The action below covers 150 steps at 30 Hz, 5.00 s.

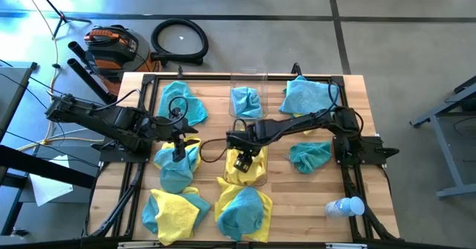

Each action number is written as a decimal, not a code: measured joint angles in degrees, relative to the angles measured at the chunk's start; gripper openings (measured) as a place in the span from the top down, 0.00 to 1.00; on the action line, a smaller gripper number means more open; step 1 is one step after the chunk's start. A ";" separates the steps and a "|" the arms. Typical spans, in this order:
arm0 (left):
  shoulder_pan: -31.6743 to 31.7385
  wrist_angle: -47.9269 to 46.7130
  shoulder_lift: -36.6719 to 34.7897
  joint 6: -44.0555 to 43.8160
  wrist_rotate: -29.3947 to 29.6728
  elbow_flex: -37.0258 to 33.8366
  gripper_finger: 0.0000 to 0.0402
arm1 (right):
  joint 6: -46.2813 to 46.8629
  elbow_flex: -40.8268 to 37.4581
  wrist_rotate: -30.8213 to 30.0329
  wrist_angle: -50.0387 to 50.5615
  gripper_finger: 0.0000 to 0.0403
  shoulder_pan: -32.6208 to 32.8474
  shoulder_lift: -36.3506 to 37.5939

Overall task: Sort microfiber towel by color & place in baskets
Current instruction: Put the yellow towel into the bottom transparent bin, then put the blue towel into the top transparent bin

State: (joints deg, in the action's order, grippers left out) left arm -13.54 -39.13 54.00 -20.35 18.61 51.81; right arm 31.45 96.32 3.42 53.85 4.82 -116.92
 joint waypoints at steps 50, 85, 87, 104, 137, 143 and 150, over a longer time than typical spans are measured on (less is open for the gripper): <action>-5.10 -36.07 26.40 -69.93 -10.51 17.93 0.68 | 13.36 -62.34 -25.54 -9.60 0.51 19.21 74.28; -7.28 -35.15 26.51 -76.55 -5.94 14.55 1.00 | 8.10 -62.34 -24.81 -9.99 0.51 19.21 74.27; -7.28 -38.96 26.51 -75.21 -2.74 18.88 1.00 | 7.93 -62.34 -24.87 -9.99 0.51 19.21 74.27; 8.19 -28.86 26.51 -27.91 20.78 46.22 1.00 | 8.62 -62.34 -31.88 -12.98 0.51 19.19 74.23; 42.15 15.43 57.99 28.53 -21.55 46.44 1.00 | 35.62 -62.34 -46.49 -12.96 0.51 19.17 74.23; 42.06 13.94 62.73 34.18 -25.95 46.42 1.00 | 39.86 -62.34 -46.84 -12.96 0.51 19.17 74.23; 42.38 13.34 67.61 36.16 -26.03 46.47 1.00 | 40.78 -62.34 -46.84 -13.01 0.51 19.17 74.18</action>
State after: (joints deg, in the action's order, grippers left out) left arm 28.83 -25.80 121.61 15.81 -7.42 98.28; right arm 72.22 33.98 -43.42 40.84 23.99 -42.74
